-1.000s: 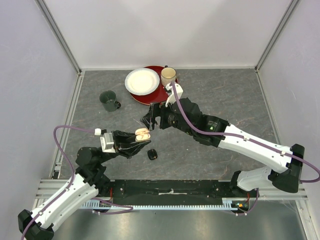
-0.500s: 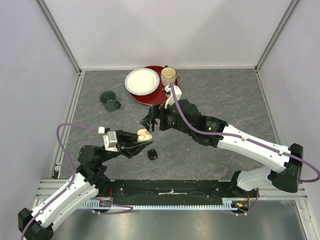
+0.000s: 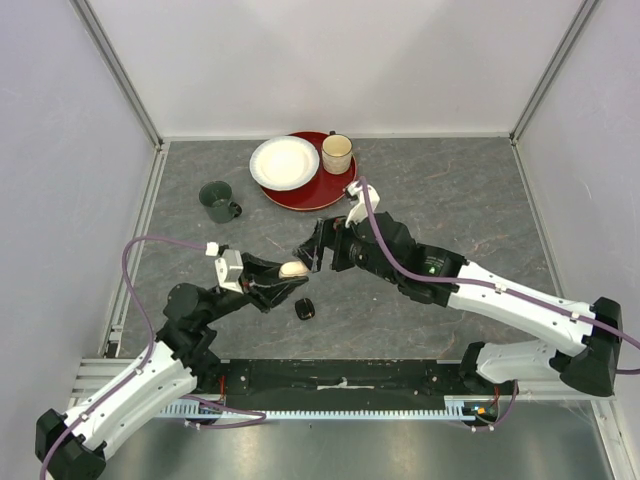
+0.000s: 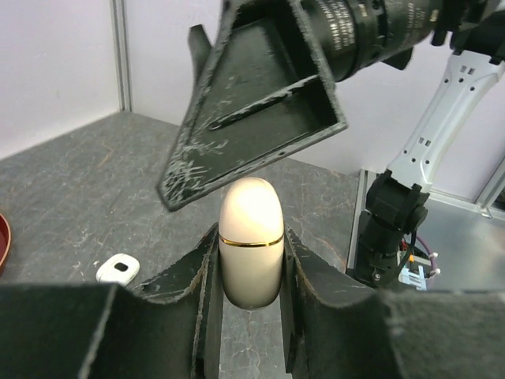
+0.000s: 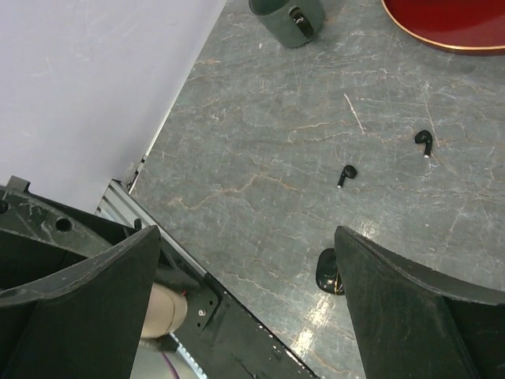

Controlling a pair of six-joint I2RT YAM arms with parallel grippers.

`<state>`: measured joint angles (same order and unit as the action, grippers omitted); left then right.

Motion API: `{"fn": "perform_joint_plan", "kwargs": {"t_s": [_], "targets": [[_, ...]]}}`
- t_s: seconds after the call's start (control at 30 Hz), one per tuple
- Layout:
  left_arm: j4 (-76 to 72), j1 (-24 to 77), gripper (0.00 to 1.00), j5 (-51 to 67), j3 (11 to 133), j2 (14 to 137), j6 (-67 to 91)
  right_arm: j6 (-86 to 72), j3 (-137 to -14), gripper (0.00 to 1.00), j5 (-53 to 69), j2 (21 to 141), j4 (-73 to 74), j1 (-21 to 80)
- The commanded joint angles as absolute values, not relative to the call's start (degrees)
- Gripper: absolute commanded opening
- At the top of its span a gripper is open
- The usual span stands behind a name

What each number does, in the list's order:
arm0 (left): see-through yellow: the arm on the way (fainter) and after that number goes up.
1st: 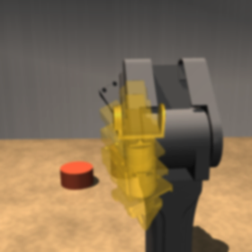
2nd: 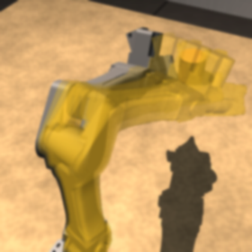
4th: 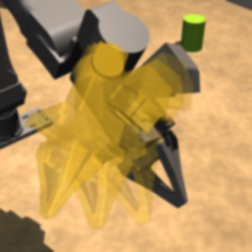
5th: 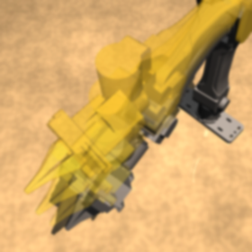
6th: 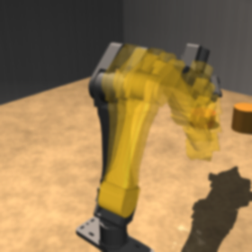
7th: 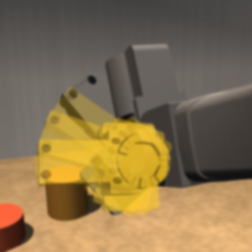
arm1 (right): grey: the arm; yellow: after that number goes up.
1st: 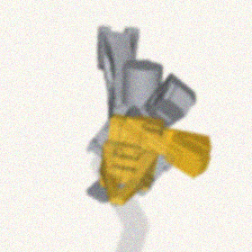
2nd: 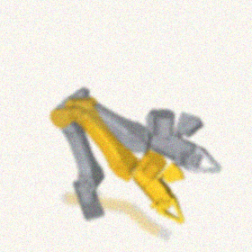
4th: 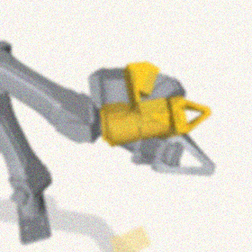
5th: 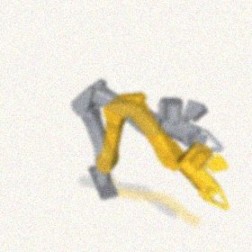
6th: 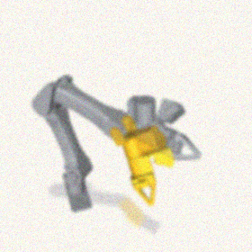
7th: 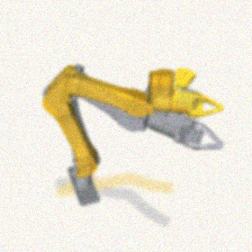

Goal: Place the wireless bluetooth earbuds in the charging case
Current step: Close the charging case, then place the charging case at the center of the board.

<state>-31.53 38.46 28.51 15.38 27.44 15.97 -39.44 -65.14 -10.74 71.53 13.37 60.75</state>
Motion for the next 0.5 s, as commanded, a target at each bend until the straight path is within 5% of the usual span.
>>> {"fn": "perform_joint_plan", "kwargs": {"t_s": [0.0,0.23,0.47], "targets": [[-30.25,38.41,0.02,23.56,20.03,29.09,19.77,-43.66,-62.41,0.97,-20.15,67.95,12.30,61.08],[-14.33,38.41,0.02,20.05,30.57,41.20,27.14,-55.62,-57.13,0.98,-44.44,58.47,22.84,60.21],[-15.56,38.41,0.02,22.14,34.97,60.27,38.13,-64.60,-51.77,0.98,-42.45,49.40,28.65,52.83]]}}
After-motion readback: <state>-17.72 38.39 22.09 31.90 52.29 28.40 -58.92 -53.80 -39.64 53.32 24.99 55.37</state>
